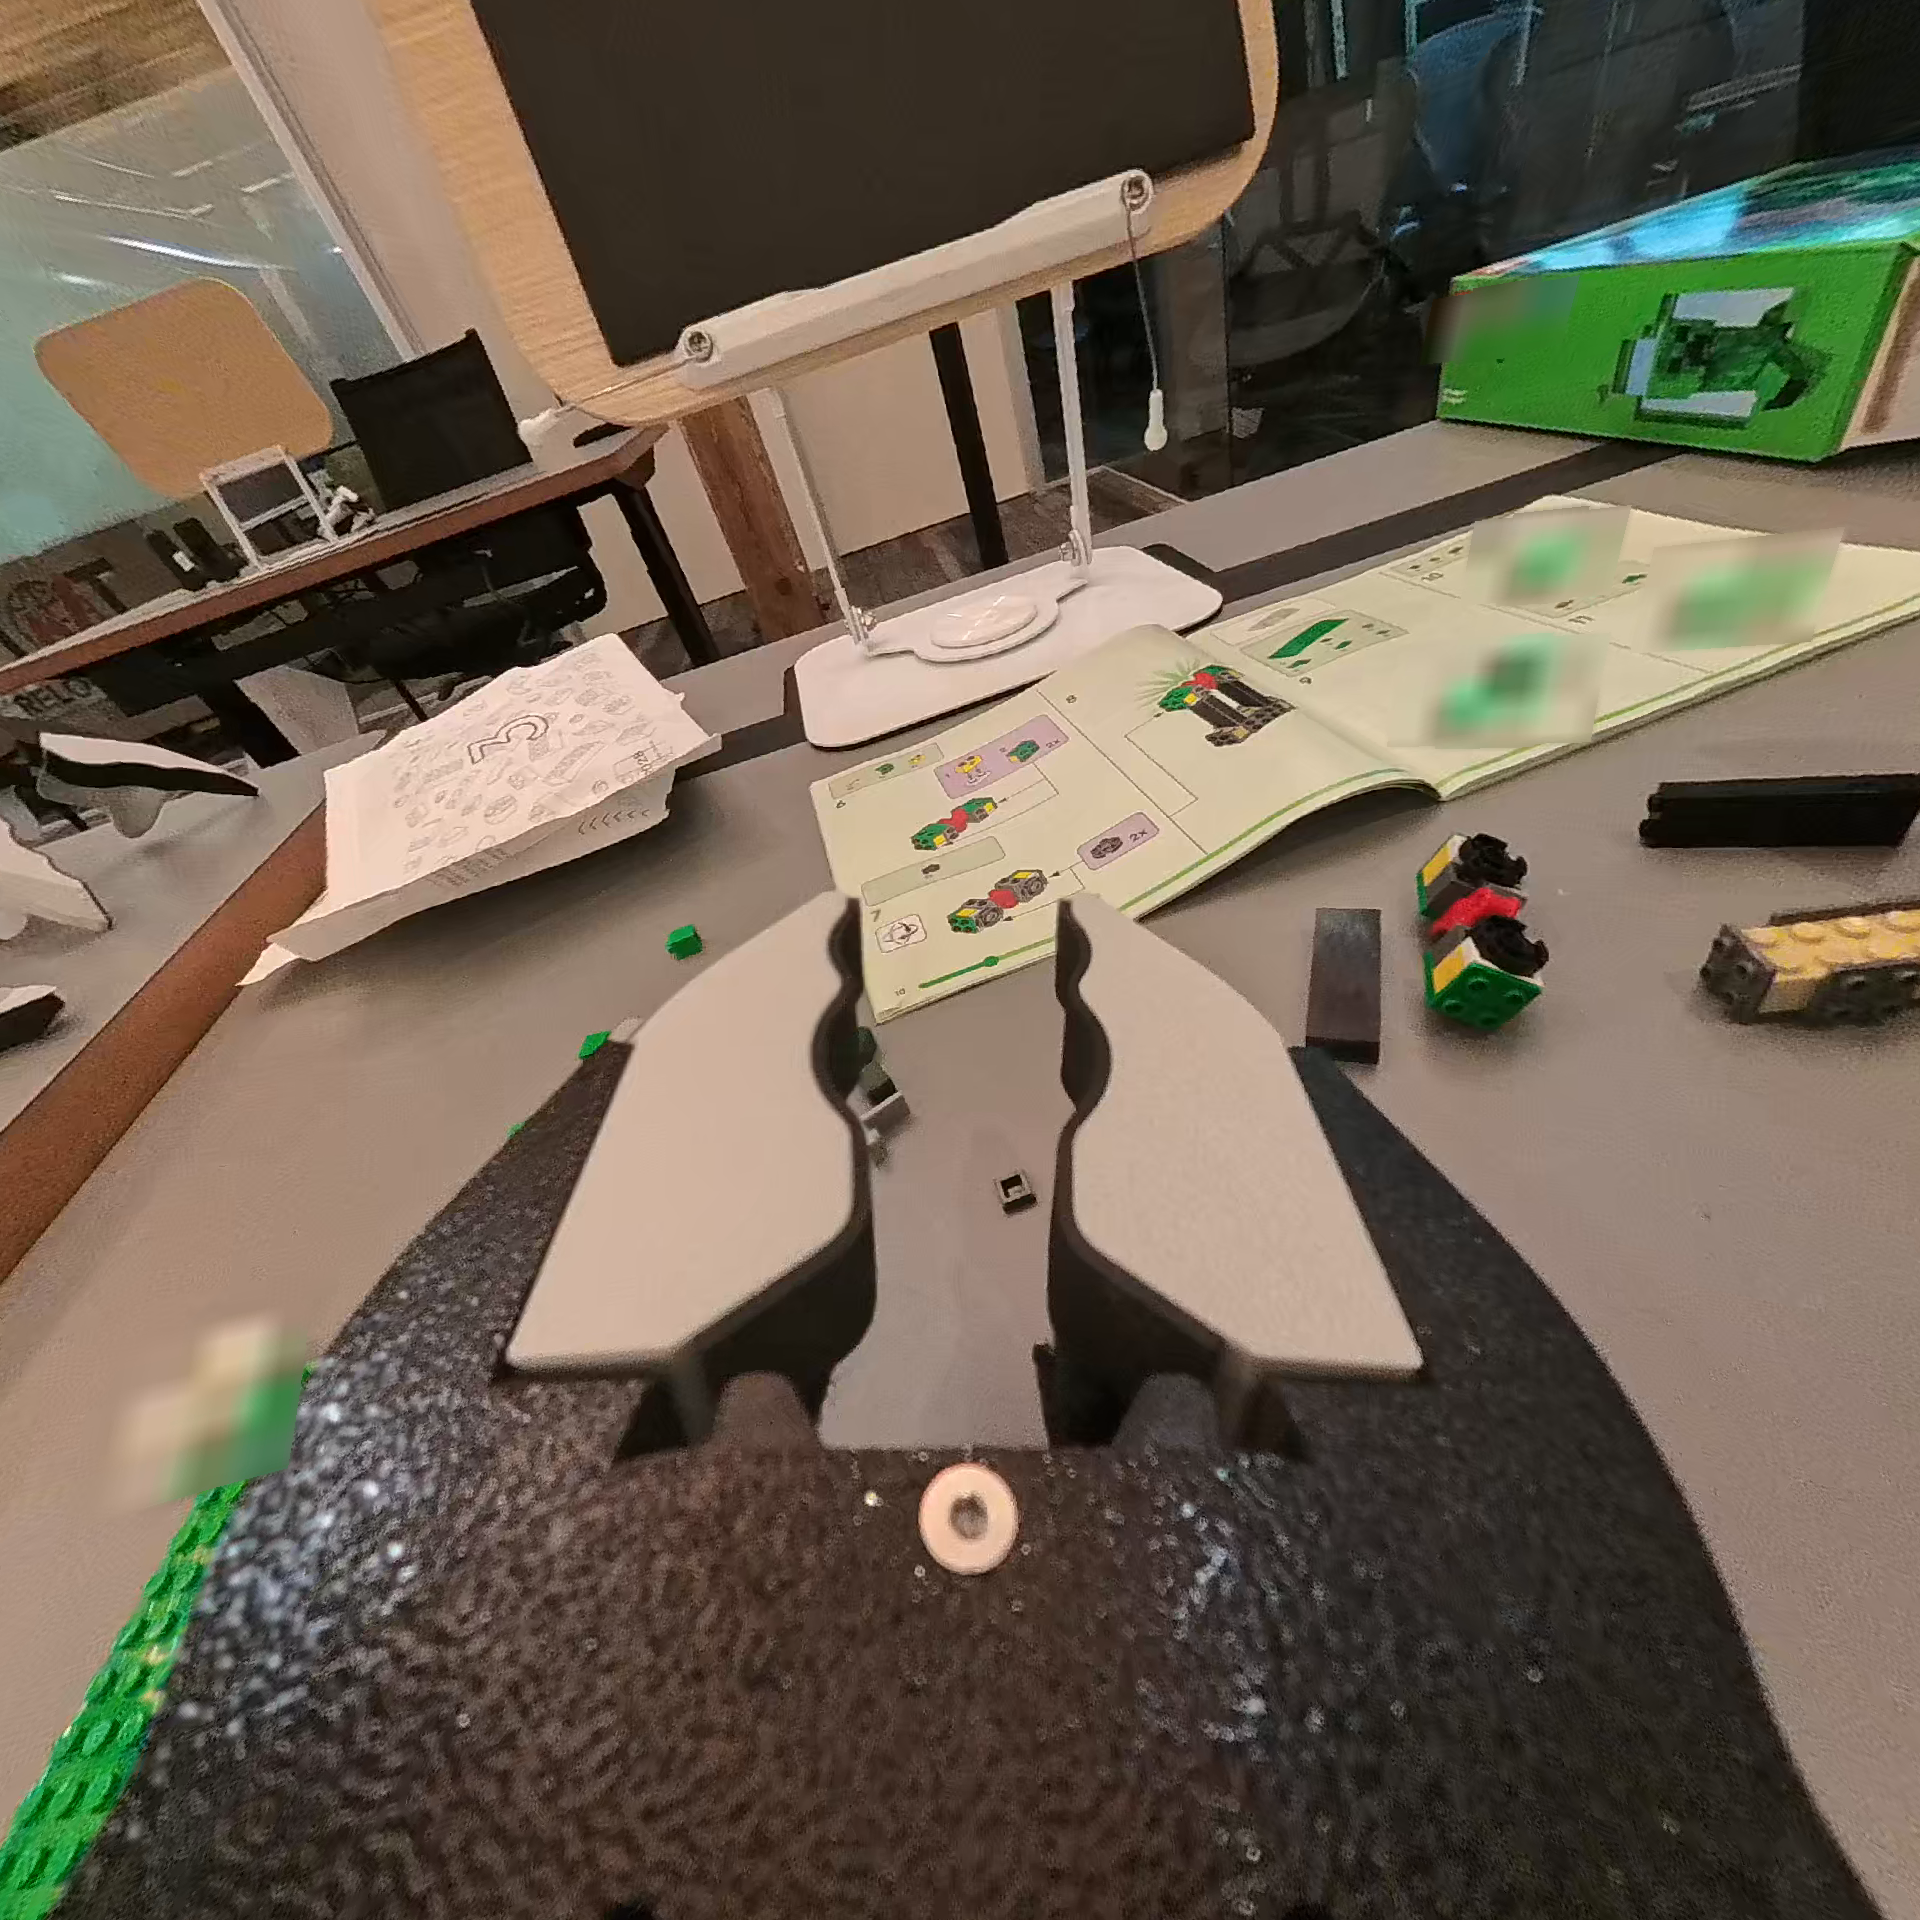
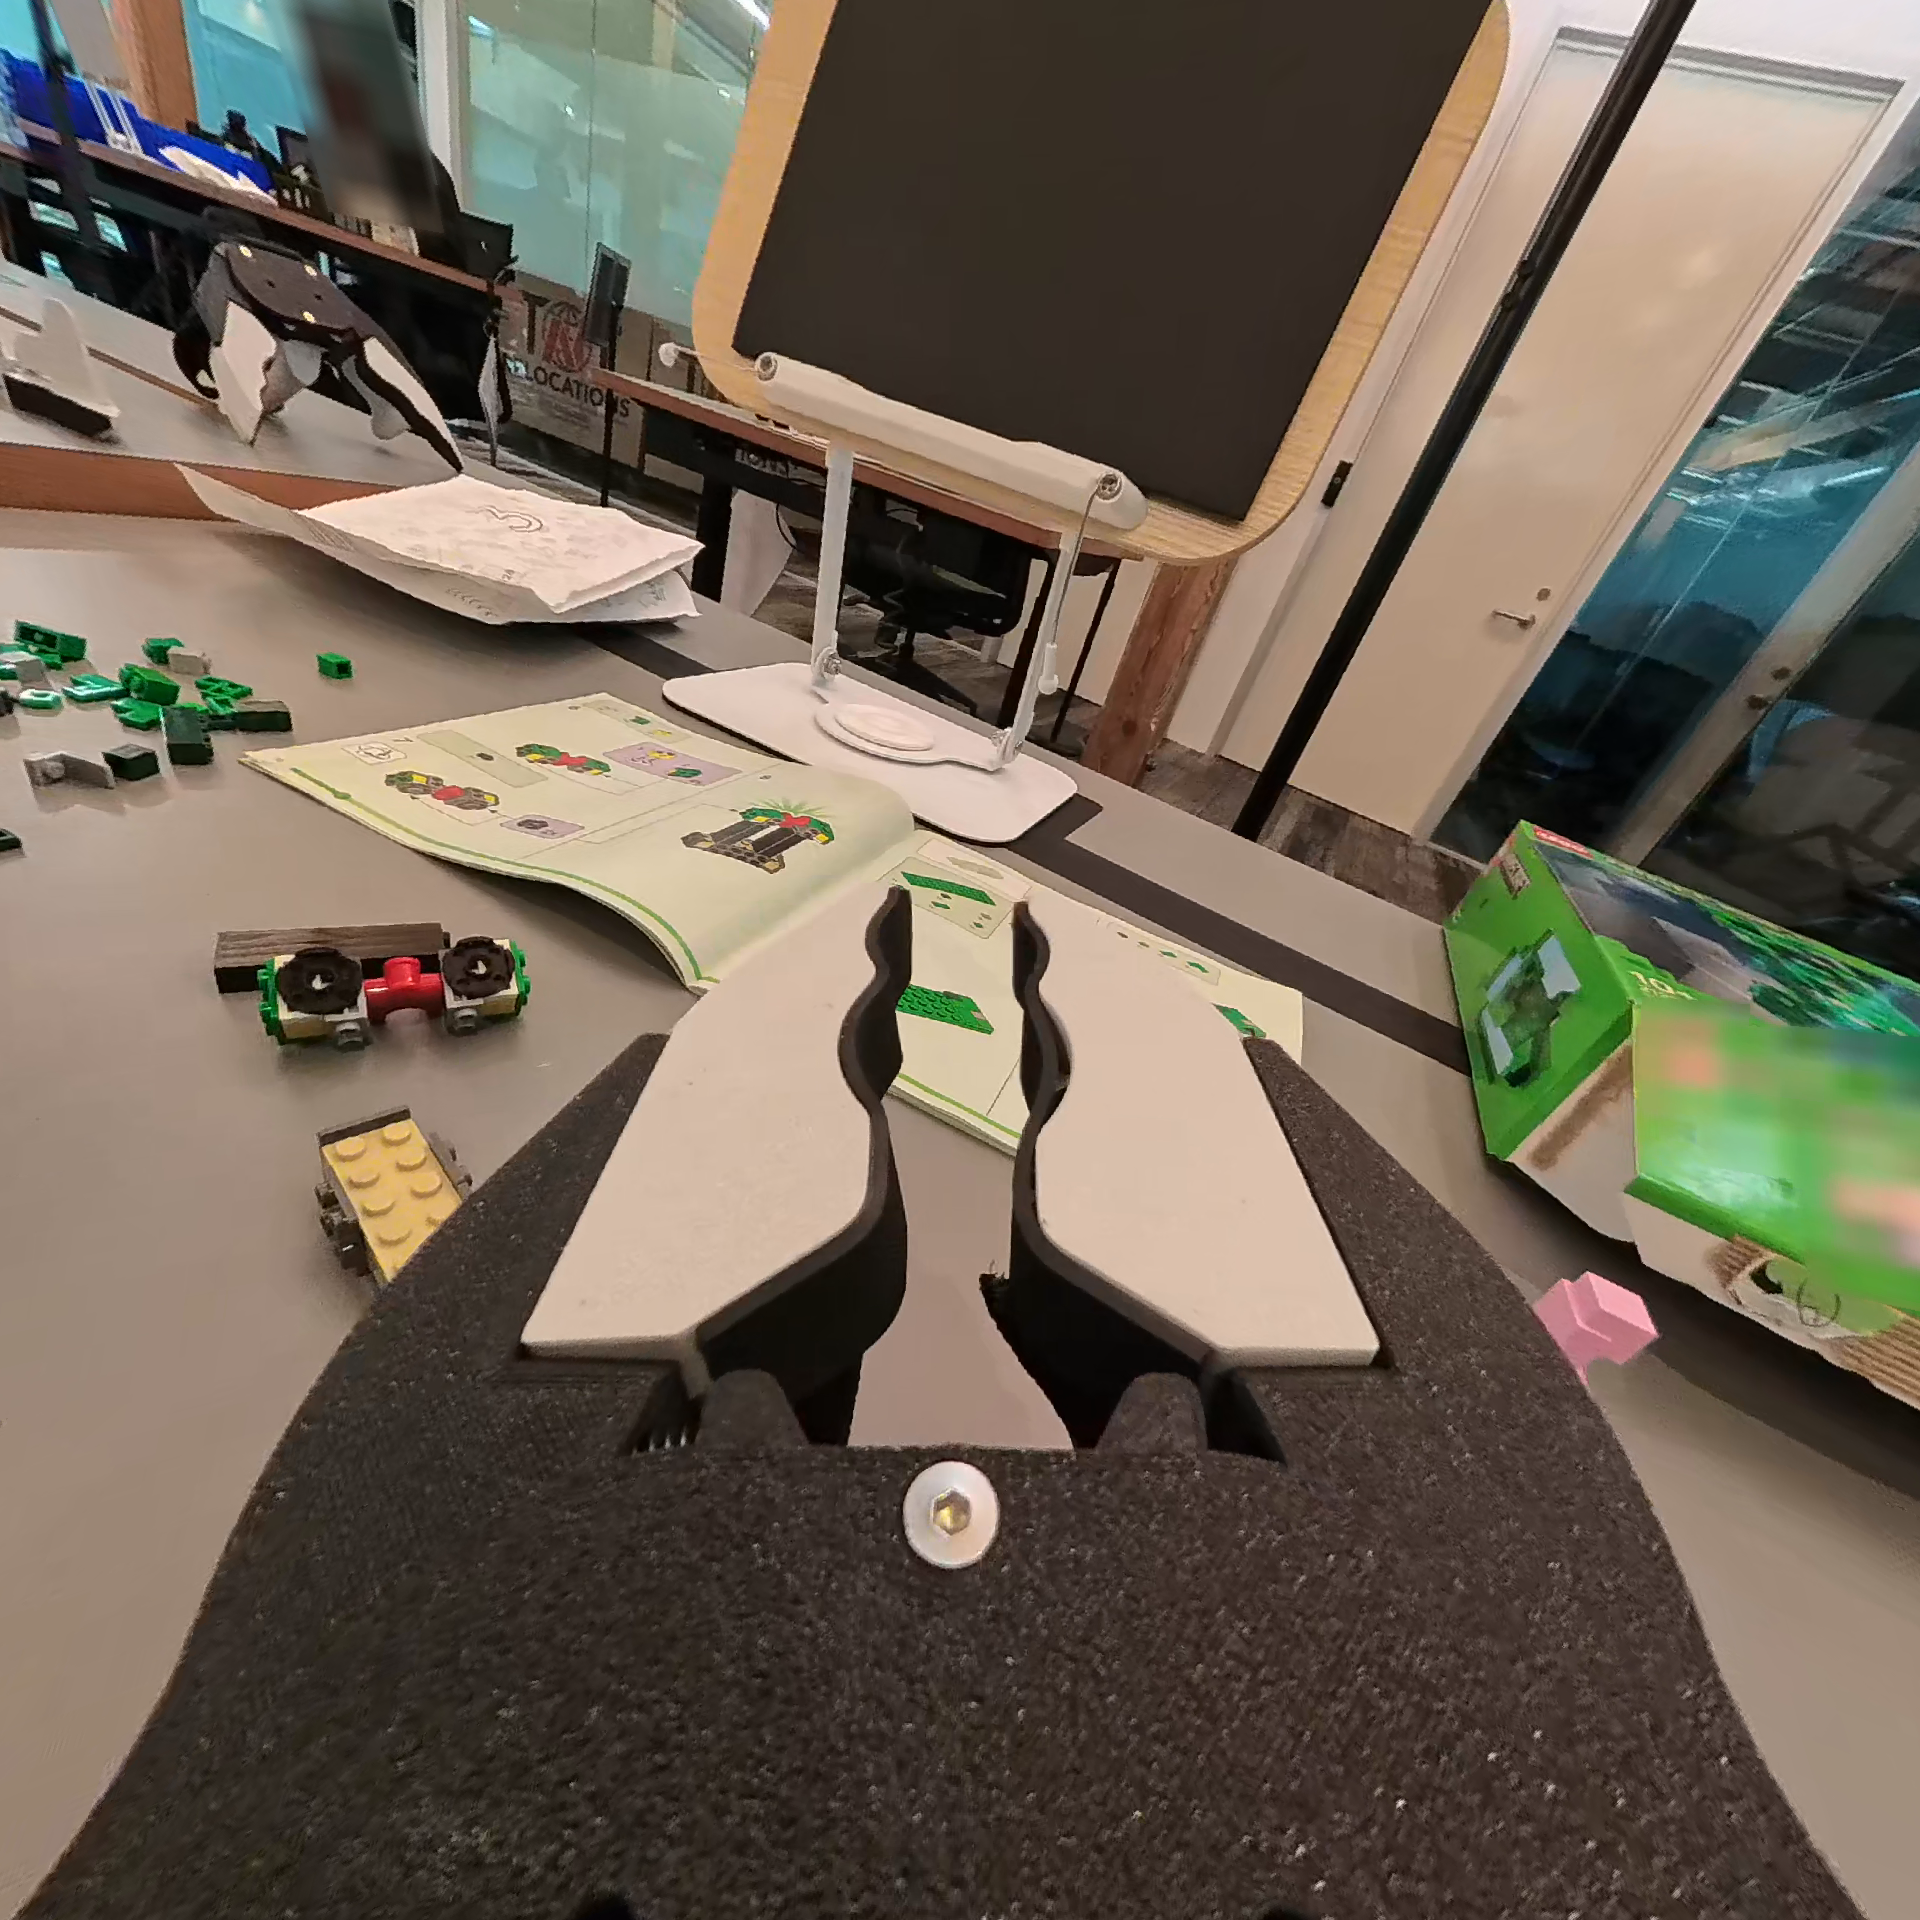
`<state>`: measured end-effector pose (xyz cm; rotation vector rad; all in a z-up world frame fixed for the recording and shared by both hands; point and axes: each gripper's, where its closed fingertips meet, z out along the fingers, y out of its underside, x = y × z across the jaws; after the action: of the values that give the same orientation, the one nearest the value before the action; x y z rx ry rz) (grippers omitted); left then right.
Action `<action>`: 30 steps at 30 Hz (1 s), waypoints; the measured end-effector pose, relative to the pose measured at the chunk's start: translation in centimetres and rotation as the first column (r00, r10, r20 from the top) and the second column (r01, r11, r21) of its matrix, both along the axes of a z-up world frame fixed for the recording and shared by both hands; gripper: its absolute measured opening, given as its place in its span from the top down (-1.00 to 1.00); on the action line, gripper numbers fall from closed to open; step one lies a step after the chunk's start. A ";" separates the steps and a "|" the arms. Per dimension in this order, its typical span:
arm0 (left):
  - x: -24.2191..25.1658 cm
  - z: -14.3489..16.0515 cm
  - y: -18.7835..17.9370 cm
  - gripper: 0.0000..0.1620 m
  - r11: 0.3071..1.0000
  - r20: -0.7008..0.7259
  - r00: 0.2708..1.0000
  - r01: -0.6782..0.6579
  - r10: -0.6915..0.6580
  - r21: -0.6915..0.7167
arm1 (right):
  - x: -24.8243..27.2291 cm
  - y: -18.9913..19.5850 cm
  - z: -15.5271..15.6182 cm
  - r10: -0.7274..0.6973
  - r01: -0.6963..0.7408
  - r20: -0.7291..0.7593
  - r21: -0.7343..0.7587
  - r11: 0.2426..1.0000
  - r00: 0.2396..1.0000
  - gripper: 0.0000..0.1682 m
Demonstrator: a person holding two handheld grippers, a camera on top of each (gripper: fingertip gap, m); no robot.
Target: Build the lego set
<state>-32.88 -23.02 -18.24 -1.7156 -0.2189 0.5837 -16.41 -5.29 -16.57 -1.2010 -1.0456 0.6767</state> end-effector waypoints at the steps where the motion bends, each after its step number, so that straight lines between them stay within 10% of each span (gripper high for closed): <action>1: 0.1 -0.1 0.1 0.60 1.000 -0.003 1.000 0.004 -0.004 -0.005 | 0.0 0.0 0.0 -0.001 0.001 -0.003 -0.004 1.000 1.000 0.79; 24: 2.5 -0.2 1.3 1.00 0.985 -0.019 0.985 0.170 -0.171 -0.025 | 0.1 0.5 0.2 0.010 -0.011 -0.026 -0.048 0.999 1.000 1.00; 30: 4.5 -0.9 2.4 0.94 0.960 -0.085 0.959 0.261 -0.270 -0.100 | 0.0 -1.8 -2.6 0.214 -0.243 0.261 0.085 0.966 0.941 1.00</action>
<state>-28.41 -20.67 -19.13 -1.7601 0.1088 0.4815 -16.46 -7.12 -19.18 -1.0907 -1.4349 0.6433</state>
